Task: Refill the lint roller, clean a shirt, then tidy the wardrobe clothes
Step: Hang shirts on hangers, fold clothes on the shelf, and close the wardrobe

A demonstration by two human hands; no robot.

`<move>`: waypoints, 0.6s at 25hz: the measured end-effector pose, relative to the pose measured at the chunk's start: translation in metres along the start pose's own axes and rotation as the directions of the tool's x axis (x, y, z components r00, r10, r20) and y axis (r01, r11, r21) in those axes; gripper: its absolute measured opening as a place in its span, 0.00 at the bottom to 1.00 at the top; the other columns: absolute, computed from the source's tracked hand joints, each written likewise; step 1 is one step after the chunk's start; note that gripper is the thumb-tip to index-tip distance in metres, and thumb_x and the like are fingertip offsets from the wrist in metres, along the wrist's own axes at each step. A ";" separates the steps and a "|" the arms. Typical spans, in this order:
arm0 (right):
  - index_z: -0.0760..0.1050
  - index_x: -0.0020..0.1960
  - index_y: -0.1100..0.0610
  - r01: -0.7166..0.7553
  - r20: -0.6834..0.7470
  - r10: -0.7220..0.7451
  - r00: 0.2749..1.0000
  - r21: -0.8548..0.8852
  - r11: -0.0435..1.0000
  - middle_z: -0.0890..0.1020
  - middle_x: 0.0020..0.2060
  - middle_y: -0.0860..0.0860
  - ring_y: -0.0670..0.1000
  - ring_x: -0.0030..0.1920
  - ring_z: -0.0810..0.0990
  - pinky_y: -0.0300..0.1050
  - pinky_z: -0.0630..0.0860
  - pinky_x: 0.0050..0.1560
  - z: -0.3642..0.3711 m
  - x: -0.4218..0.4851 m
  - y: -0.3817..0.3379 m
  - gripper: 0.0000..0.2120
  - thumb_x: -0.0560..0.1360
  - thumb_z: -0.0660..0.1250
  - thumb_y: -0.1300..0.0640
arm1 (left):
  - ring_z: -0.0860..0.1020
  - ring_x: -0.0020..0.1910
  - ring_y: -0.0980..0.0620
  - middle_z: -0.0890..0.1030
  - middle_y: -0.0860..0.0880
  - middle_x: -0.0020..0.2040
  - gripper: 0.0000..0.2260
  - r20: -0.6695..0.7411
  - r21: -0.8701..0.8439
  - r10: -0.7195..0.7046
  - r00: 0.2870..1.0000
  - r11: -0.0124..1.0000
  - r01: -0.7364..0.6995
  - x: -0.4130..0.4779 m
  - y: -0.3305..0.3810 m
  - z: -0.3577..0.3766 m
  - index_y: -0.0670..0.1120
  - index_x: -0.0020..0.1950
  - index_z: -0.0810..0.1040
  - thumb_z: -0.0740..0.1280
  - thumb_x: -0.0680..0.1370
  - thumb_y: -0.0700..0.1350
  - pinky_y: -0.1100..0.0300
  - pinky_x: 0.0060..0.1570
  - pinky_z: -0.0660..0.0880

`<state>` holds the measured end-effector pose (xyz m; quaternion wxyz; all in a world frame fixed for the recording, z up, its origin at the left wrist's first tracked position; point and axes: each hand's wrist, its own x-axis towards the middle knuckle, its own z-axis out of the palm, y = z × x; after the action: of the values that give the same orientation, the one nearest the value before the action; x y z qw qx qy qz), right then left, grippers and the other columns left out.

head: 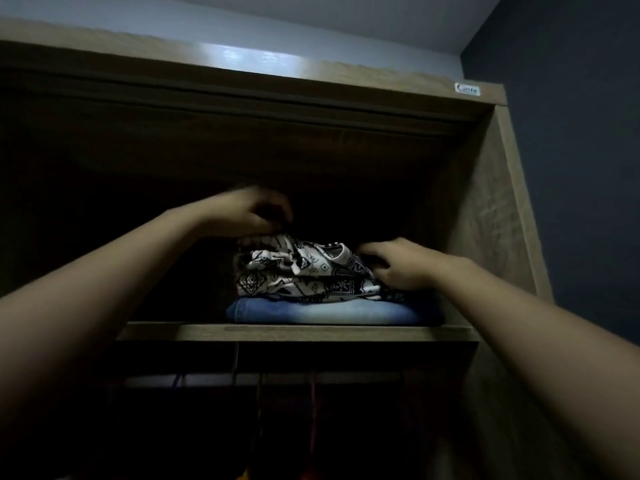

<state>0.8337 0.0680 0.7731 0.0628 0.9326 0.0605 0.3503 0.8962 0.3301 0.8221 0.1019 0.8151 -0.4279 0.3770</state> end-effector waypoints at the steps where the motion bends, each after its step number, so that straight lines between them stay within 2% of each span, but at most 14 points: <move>1: 0.66 0.70 0.47 0.011 0.029 -0.012 0.999 0.034 0.999 0.75 0.65 0.54 0.55 0.64 0.73 0.44 0.70 0.62 -0.001 -0.003 -0.001 0.22 0.77 0.59 0.56 | 0.76 0.49 0.56 0.77 0.55 0.55 0.11 0.046 -0.003 0.073 0.996 0.997 -0.073 -0.006 0.013 -0.006 0.56 0.58 0.77 0.62 0.78 0.46 0.68 0.45 0.72; 3: 0.63 0.72 0.45 0.014 0.122 -0.019 0.992 0.049 0.999 0.73 0.67 0.52 0.53 0.64 0.72 0.42 0.69 0.60 -0.003 -0.009 -0.004 0.25 0.75 0.60 0.54 | 0.76 0.53 0.57 0.78 0.55 0.60 0.19 0.161 0.116 0.126 0.979 0.983 -0.146 -0.018 0.029 -0.007 0.60 0.65 0.73 0.59 0.75 0.59 0.68 0.50 0.72; 5: 0.60 0.73 0.42 0.046 0.204 -0.039 0.978 -0.027 0.999 0.74 0.64 0.51 0.50 0.59 0.73 0.40 0.68 0.54 -0.005 -0.011 -0.007 0.31 0.72 0.65 0.53 | 0.76 0.57 0.53 0.75 0.53 0.65 0.30 0.246 0.351 0.082 0.966 0.921 -0.168 -0.027 0.034 0.004 0.65 0.70 0.64 0.61 0.70 0.71 0.60 0.49 0.72; 6: 0.58 0.73 0.41 0.061 0.221 -0.045 0.974 -0.066 0.996 0.75 0.63 0.51 0.49 0.56 0.73 0.40 0.69 0.53 -0.007 -0.012 -0.007 0.34 0.70 0.66 0.53 | 0.75 0.59 0.52 0.73 0.54 0.66 0.34 0.267 0.469 0.045 0.963 0.867 -0.170 -0.029 0.033 0.010 0.66 0.71 0.59 0.62 0.67 0.72 0.58 0.47 0.72; 8: 0.56 0.73 0.40 0.057 0.212 -0.030 0.977 -0.123 0.991 0.75 0.61 0.50 0.49 0.55 0.73 0.45 0.73 0.55 -0.012 -0.012 -0.007 0.36 0.69 0.68 0.51 | 0.75 0.58 0.49 0.73 0.53 0.64 0.35 0.238 0.586 0.021 0.971 0.795 -0.161 -0.033 0.027 0.020 0.66 0.73 0.56 0.65 0.68 0.69 0.58 0.45 0.71; 11: 0.56 0.73 0.44 0.107 0.160 -0.065 0.985 -0.271 0.957 0.75 0.61 0.52 0.54 0.58 0.75 0.49 0.74 0.57 -0.012 -0.014 -0.010 0.34 0.71 0.67 0.50 | 0.78 0.54 0.47 0.76 0.50 0.60 0.30 0.161 0.571 0.024 0.987 0.813 -0.113 -0.035 0.016 0.029 0.58 0.73 0.61 0.66 0.73 0.60 0.56 0.48 0.74; 15: 0.58 0.73 0.48 0.204 0.111 -0.172 0.979 -0.581 0.788 0.74 0.61 0.57 0.60 0.58 0.77 0.51 0.73 0.54 -0.016 -0.014 -0.013 0.26 0.77 0.59 0.58 | 0.78 0.55 0.46 0.76 0.47 0.60 0.28 0.120 0.614 0.068 0.990 0.779 -0.128 -0.026 0.013 0.040 0.53 0.73 0.63 0.67 0.75 0.53 0.56 0.48 0.74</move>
<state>0.8117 0.0795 0.7735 0.3852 0.8650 0.0394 0.3191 0.8980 0.3194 0.7740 -0.2110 0.7961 -0.3264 0.4639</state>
